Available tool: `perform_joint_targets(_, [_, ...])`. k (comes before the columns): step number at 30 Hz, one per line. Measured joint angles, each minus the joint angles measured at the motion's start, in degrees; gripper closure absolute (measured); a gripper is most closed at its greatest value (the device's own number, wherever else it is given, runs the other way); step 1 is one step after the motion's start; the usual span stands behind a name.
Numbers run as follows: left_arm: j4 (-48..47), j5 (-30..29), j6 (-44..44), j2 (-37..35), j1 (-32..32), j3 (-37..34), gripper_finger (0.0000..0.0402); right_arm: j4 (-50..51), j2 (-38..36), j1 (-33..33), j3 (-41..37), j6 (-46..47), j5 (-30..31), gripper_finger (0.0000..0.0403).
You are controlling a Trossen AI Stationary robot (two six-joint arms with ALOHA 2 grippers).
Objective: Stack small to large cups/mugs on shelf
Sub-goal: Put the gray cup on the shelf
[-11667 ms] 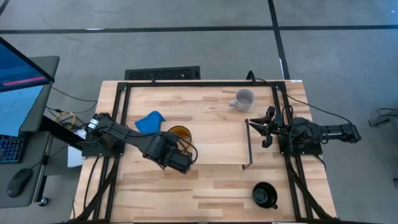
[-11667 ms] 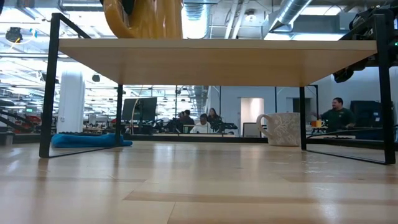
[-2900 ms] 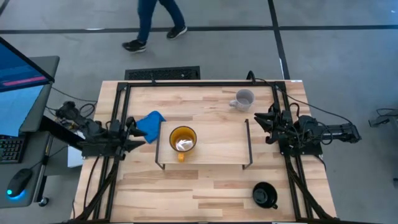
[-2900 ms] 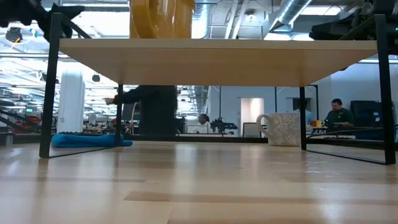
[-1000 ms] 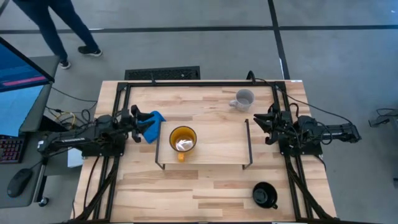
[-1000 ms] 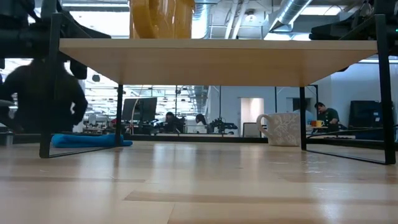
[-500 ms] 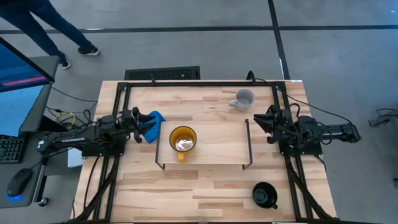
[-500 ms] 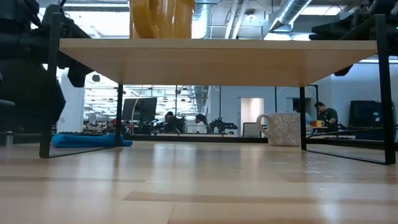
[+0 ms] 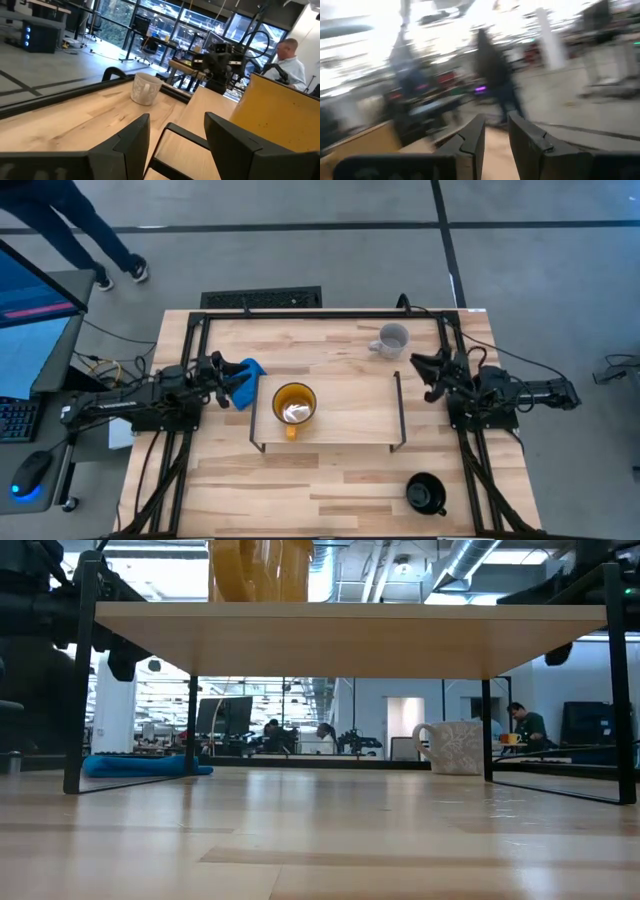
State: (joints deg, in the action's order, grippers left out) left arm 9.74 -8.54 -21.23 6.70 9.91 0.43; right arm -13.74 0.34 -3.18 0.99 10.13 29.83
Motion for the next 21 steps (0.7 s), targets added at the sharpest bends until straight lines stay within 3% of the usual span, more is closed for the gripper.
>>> perform_joint_targets(4, [0.0, -0.1, 0.0, 0.0, 0.0, 0.0, 0.0223, 0.0, 0.0, 0.0, 0.0, -0.1, 10.8, 0.0296])
perform_joint_targets(14, [0.0, -0.1, 0.0, 0.0, 0.0, 0.0, 0.0223, 0.3, 0.0, 0.0, 0.0, -5.5, 15.8, 0.0296])
perform_joint_targets(21, [0.0, -0.1, -0.4, 0.0, 0.0, 0.0, 0.0223, 3.9, 0.0, 0.0, 0.0, 5.9, 20.6, 0.0296])
